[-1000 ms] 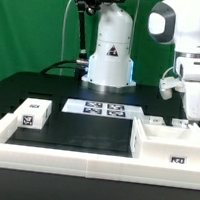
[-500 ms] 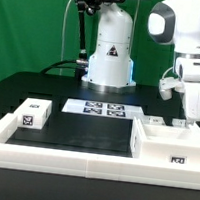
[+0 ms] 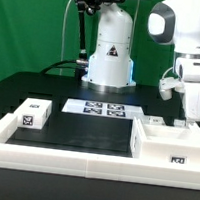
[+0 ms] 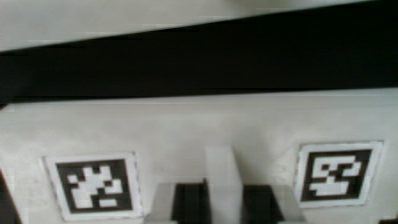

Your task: Assemble cabinet

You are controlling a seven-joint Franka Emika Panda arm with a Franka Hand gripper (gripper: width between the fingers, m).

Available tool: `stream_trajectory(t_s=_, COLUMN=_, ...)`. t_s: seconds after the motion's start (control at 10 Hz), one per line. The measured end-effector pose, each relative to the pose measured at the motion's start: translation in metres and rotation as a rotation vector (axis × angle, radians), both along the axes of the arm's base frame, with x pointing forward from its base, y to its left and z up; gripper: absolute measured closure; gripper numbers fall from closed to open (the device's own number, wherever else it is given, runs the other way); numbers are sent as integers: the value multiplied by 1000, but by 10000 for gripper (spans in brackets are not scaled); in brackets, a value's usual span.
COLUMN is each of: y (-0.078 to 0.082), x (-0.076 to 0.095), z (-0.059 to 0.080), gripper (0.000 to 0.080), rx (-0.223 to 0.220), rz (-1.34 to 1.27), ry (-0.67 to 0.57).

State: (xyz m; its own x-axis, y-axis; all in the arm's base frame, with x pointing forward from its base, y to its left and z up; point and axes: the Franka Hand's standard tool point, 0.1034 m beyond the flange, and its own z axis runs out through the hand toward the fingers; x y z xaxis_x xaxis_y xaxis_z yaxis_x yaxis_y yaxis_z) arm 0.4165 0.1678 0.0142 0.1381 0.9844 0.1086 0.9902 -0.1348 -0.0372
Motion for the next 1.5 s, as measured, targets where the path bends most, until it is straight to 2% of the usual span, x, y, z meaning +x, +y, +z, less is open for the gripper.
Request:
stream_trajectory(t_s=0.2, y=0, x=0, z=1, gripper=732, rx=-1, rz=-2, ry=1)
stream_trajectory(t_s=0.3, y=-2, x=1, z=6, gripper=731, rx=-10, rz=-6, ry=4)
stream_trajectory(t_s=0.6, y=-14, x=10, z=37, gripper=731, rx=-50, rz=-5, ry=-5)
stream_trajectory(t_s=0.8, y=-30, x=18, z=53, gripper=731, rx=-66, rz=-5, ry=-17)
stream_trajectory(t_s=0.9, y=-35, x=20, z=53, gripper=731, rx=-66, rz=-10, ry=-19)
stream_trajectory(t_s=1.3, y=-35, x=19, z=50, gripper=731, rx=-65, rz=-10, ry=-13)
stream_trajectory(t_s=1.5, y=-39, x=24, z=46, gripper=731, rx=-61, rz=-13, ry=-9)
